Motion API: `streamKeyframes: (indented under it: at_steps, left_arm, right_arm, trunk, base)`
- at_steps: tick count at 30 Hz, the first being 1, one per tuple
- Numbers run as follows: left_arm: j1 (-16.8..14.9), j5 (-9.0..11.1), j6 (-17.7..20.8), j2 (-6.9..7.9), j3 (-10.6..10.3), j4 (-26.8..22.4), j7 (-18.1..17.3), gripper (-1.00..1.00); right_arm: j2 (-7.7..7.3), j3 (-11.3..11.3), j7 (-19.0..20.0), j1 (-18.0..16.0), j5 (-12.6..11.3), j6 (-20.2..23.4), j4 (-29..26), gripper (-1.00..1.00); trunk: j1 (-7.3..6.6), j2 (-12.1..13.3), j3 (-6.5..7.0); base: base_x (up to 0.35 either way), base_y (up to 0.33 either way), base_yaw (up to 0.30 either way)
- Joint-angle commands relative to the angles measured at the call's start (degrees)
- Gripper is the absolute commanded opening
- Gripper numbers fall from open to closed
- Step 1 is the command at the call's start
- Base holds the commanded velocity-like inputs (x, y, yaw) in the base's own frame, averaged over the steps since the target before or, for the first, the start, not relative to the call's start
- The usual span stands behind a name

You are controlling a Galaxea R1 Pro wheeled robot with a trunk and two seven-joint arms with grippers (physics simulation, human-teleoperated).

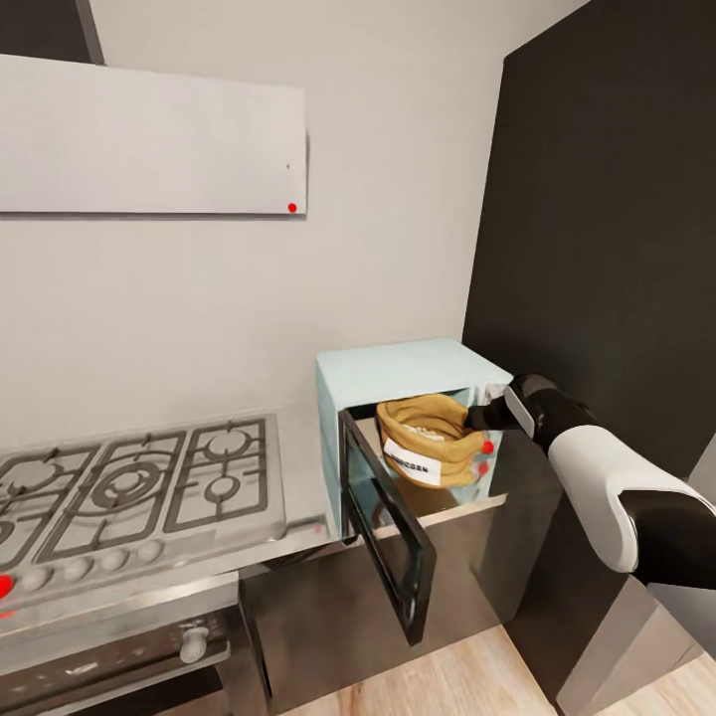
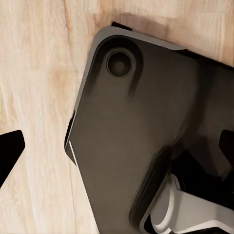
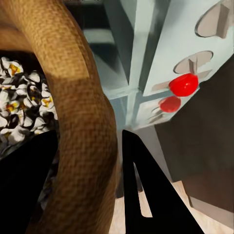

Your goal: In the kitchen, take the popcorn bag from the countertop, put it into the microwave, and heat it until the popcorn is cooked so the cooked popcorn ends up inside the bag.

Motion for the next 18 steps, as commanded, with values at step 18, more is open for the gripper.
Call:
streamKeyframes:
  at_steps: [18]
  left_arm:
    - [0.0,0.3,-0.1,-0.01,0.1,-0.2,0.1,1.0]
  right_arm:
    - [0.24,-0.2,0.6,-0.1,0.5,0.3,-0.2,-1.0]
  trunk:
    - [0.03,-0.1,-0.1]
  base:
    - [0.092,0.015,0.0]
